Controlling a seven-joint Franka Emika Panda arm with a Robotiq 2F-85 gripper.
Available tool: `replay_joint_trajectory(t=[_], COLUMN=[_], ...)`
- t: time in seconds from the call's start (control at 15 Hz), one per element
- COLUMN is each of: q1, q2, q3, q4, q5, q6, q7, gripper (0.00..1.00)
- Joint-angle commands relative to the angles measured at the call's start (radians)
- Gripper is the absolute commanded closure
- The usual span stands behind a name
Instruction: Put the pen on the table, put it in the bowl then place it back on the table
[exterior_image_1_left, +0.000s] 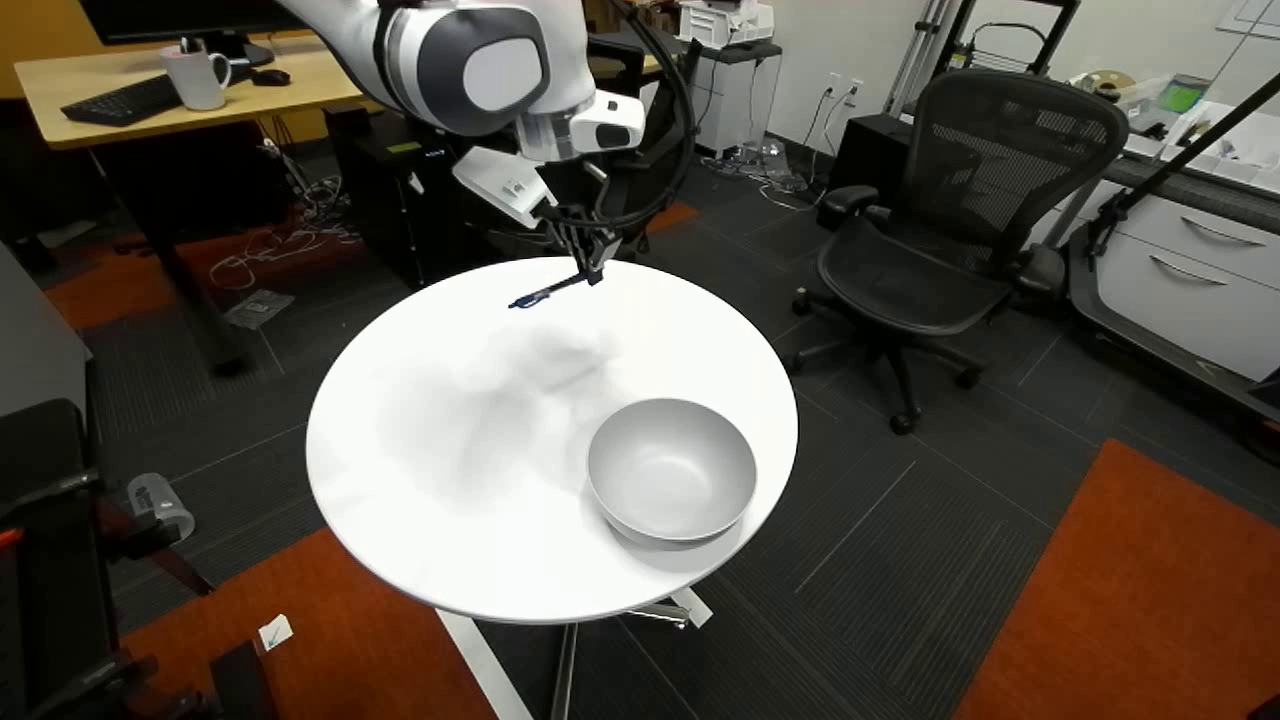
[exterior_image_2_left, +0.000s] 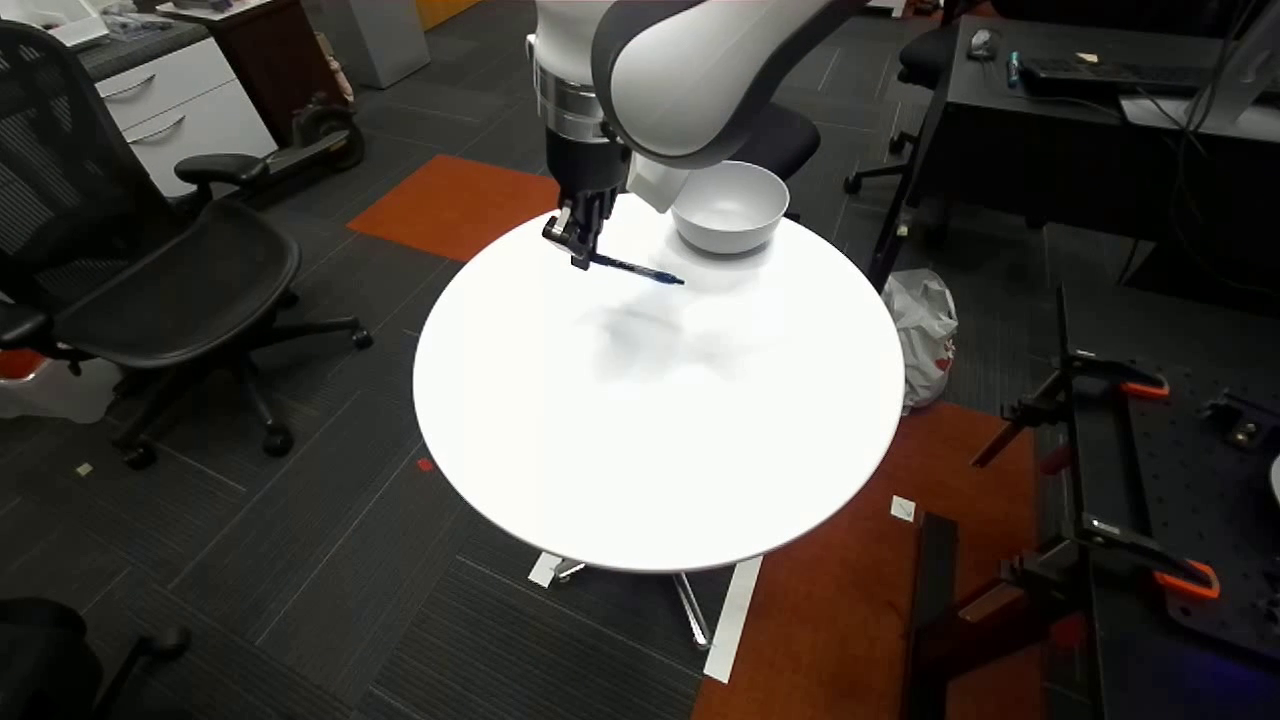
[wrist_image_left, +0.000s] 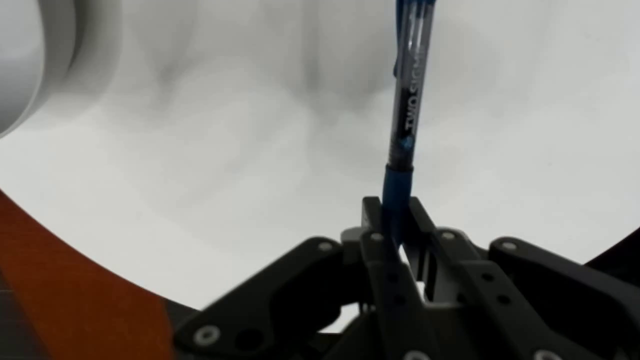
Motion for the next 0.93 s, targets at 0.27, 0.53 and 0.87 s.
replay_joint_trajectory(t=[0.27,0.53,0.87], q1=[0.0,-0.008,-0.049], q2=[0.005,0.016,0.037], q3=[-0.004,0.001,0.041], q4=[-0.003,0.008,0.003], q5=[-0.026,-0.022,-0.022], q6=[0.008,-0.015,-0.029], q7=[-0.015,-0.032,-0.182], gripper=[0.24,0.01,0.0])
